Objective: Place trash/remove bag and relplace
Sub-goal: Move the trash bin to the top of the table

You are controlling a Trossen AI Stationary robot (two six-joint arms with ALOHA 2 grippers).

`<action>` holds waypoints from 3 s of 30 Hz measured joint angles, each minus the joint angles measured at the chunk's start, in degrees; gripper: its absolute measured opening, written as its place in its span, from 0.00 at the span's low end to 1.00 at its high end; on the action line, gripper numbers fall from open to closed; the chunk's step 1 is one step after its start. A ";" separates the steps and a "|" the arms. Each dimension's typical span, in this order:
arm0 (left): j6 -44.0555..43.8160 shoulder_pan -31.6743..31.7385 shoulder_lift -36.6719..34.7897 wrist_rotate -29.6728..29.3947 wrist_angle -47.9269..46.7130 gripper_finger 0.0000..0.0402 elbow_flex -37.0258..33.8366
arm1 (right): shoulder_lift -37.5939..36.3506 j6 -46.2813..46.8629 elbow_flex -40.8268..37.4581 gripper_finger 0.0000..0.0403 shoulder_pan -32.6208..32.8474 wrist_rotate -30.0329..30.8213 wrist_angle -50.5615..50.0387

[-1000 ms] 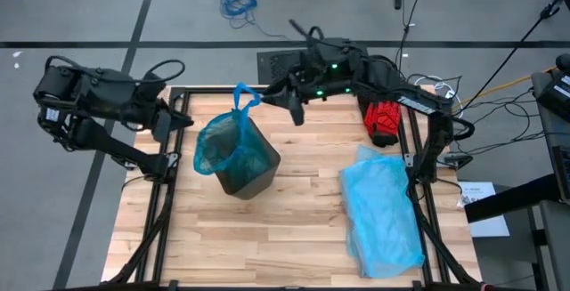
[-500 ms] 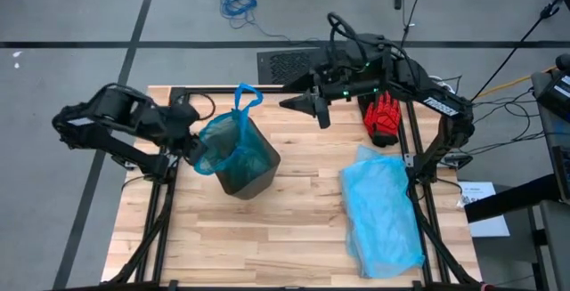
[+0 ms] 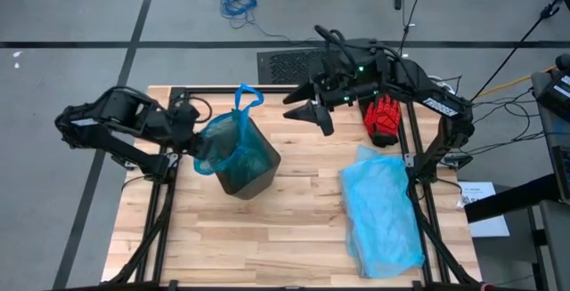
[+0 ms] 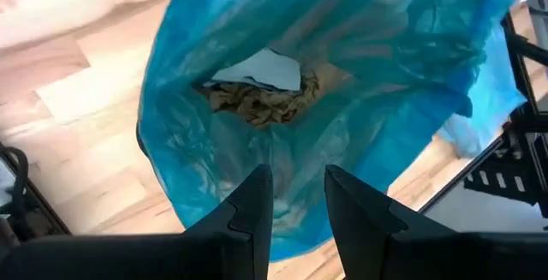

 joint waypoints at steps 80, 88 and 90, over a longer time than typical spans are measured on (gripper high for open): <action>5.79 -4.39 1.11 -16.70 0.00 0.26 7.21 | 18.64 24.10 0.00 0.00 -3.87 33.26 -35.99; -6.96 -11.06 -0.66 -23.20 4.64 0.07 -11.09 | 16.50 24.50 -0.02 0.05 -4.39 33.13 -36.57; -7.88 -12.41 -2.43 -24.92 10.44 0.02 -15.50 | 15.80 23.99 -0.02 0.07 -4.57 33.13 -36.63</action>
